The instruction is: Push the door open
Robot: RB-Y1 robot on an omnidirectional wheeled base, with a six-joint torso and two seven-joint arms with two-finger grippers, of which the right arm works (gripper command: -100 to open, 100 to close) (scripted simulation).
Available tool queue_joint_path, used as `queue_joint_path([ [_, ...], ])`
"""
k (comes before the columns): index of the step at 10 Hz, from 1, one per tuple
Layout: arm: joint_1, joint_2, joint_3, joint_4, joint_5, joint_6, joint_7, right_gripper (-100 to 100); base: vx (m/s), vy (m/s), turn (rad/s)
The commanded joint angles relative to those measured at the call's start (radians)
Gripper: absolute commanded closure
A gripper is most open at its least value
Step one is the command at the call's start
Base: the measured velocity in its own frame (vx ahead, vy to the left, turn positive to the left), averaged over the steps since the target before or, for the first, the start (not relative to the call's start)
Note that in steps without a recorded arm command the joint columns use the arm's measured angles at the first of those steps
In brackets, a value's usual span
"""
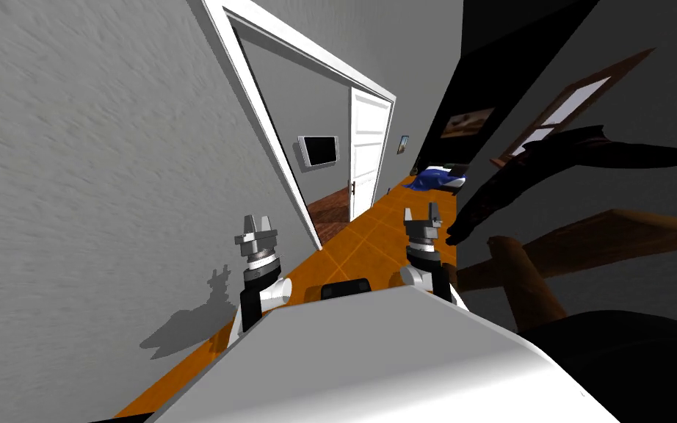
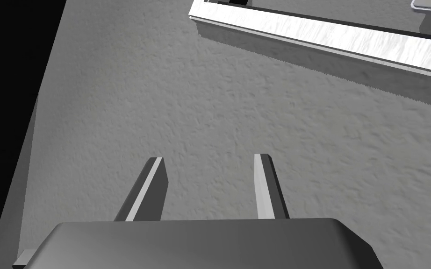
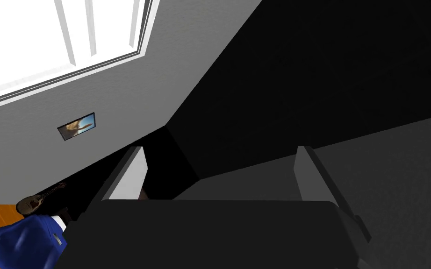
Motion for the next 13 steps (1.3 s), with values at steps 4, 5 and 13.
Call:
queue_joint_path([
  [4, -0.003, -0.016, -0.002, 0.062, -0.063, -0.031, -0.062, -100, -0.052, -0.056, 0.287],
  [5, -0.004, -0.018, -0.002, 0.076, -0.076, -0.038, -0.075, -100, -0.019, -0.072, 0.251],
  [13, -0.006, -0.035, -0.004, 0.185, -0.186, -0.096, -0.183, -100, 0.009, -0.092, 0.281],
])
